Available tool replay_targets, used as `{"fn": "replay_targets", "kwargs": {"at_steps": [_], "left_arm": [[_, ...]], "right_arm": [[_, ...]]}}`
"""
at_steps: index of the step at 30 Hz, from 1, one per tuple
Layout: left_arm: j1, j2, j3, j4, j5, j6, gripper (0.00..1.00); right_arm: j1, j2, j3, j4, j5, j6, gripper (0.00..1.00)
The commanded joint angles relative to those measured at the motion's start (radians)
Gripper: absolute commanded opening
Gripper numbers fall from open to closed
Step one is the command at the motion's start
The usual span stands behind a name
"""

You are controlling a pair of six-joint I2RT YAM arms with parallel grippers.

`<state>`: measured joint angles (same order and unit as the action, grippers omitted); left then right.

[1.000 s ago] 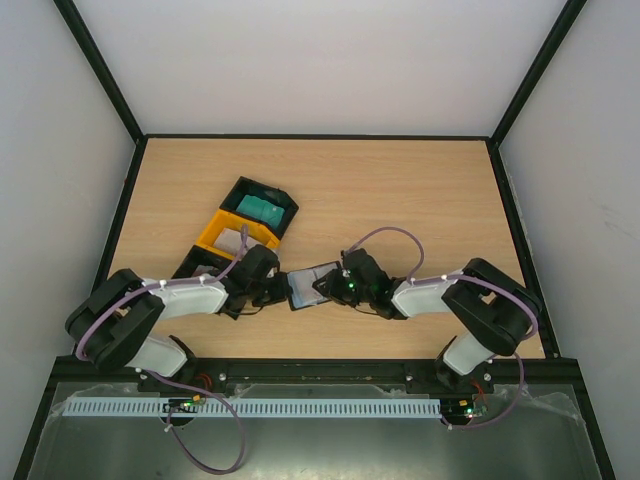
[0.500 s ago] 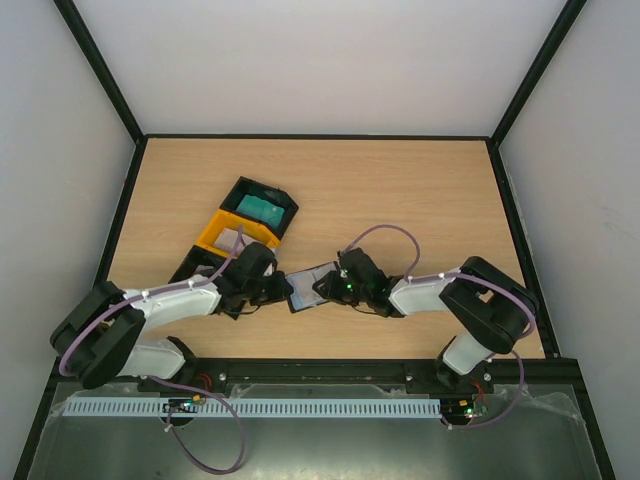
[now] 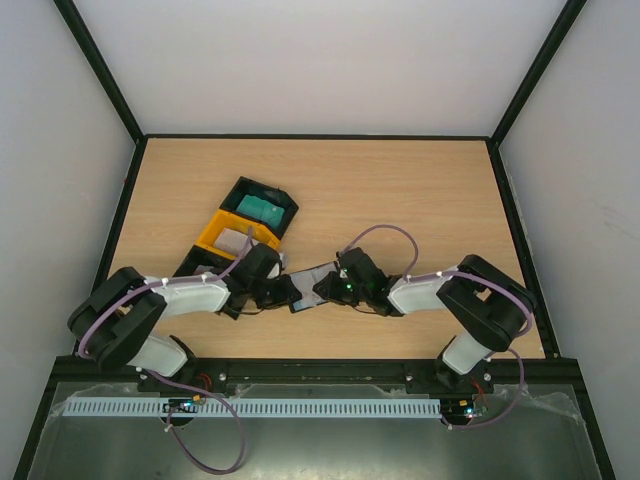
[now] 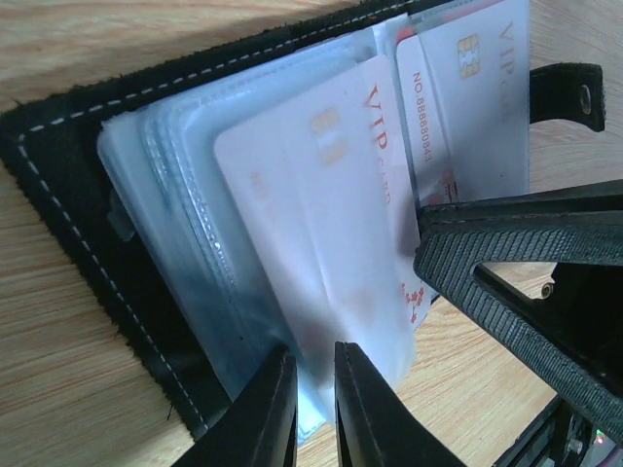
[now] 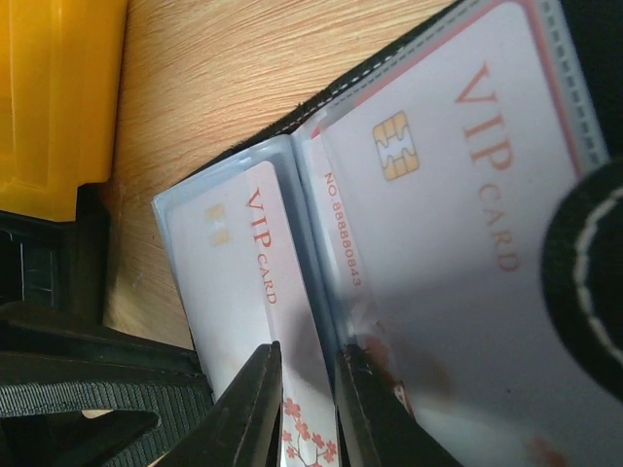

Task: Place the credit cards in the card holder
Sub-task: Insert the credit card into the card holder.

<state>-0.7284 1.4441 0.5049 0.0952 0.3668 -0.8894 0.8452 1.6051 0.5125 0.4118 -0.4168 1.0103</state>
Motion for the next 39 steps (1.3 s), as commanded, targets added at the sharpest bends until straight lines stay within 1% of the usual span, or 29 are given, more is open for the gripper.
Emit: {"fn": "replay_targets", "kwargs": {"at_steps": [1,6,10,13,16,19,22,26,30,35,39], "left_arm": [[-0.008,0.028,-0.023,0.004,0.007,-0.009,0.14],[-0.009,0.023,-0.028,0.006,0.001,-0.011,0.13],[-0.009,0.025,-0.026,0.01,0.004,-0.01,0.14],[-0.009,0.021,-0.023,0.006,0.005,-0.005,0.15],[-0.011,0.009,-0.019,-0.006,0.004,-0.003,0.16],[-0.01,-0.016,-0.003,-0.039,-0.005,0.004,0.19],[-0.009,-0.054,0.024,-0.088,-0.02,0.018,0.26],[-0.009,-0.098,0.044,-0.135,-0.05,0.025,0.33],[-0.009,-0.107,0.037,-0.131,-0.062,0.011,0.36],[-0.01,-0.088,0.022,-0.068,-0.033,-0.013,0.39],[-0.009,-0.08,0.02,-0.034,-0.016,-0.024,0.4]], "right_arm": [[0.005,0.016,-0.021,0.035,-0.031,0.02,0.16],[0.005,0.024,-0.035,0.105,-0.086,0.058,0.13],[0.005,0.022,-0.046,0.13,-0.09,0.066,0.13],[0.005,0.02,-0.05,0.154,-0.088,0.072,0.09],[0.006,0.005,-0.034,0.095,-0.043,0.021,0.08],[0.009,-0.016,0.007,-0.055,0.061,-0.071,0.09],[0.011,-0.031,0.032,-0.157,0.137,-0.136,0.13],[0.011,-0.056,0.043,-0.194,0.142,-0.177,0.19],[0.02,-0.09,0.058,-0.222,0.146,-0.208,0.23],[0.032,-0.08,0.079,-0.243,0.12,-0.241,0.38],[0.051,-0.024,0.115,-0.28,0.12,-0.27,0.4]]}}
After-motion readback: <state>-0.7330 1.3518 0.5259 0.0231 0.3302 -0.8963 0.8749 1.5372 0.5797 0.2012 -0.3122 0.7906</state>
